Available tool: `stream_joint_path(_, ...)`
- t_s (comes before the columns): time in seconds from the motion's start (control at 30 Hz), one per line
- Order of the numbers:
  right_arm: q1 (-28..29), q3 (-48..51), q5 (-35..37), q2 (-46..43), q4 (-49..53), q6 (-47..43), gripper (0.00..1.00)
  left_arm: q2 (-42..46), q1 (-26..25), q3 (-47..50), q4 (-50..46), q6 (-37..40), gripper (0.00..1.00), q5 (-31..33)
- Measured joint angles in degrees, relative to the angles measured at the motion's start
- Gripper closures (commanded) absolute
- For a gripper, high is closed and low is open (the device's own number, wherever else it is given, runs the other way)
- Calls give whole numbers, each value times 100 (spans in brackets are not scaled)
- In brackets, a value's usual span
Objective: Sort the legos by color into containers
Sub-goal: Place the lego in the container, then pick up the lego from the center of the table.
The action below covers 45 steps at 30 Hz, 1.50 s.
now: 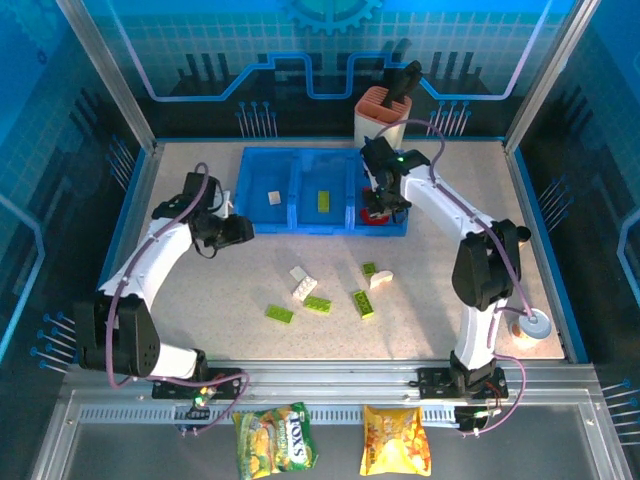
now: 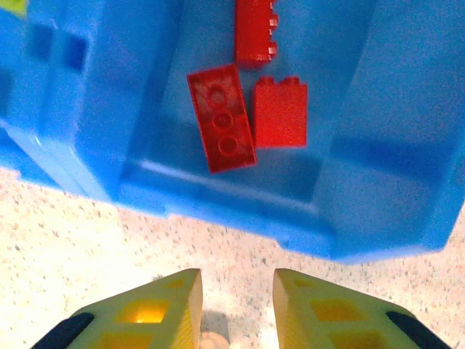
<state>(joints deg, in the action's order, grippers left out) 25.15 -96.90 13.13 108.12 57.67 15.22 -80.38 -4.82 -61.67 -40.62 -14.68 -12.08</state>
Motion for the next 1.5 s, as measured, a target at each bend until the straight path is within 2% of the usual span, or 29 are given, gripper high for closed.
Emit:
stream_joint_path(0.4,-20,1882,7,-942,-520,129,67,-229,-1414,-22,-107,-494,53,435)
stream_joint_path(0.77,-175,2664,-7,-1394,-822,127,67,-459,-2557,2,-101,-925,48,791)
stream_joint_path(1.23,-238,2900,-11,-1641,-942,125,67,-1843,-3405,-31,-26,-966,40,1023)
stream_joint_path(1.5,-297,3056,-17,-1738,-935,125,68,-2367,-3543,-356,-83,-962,46,1123)
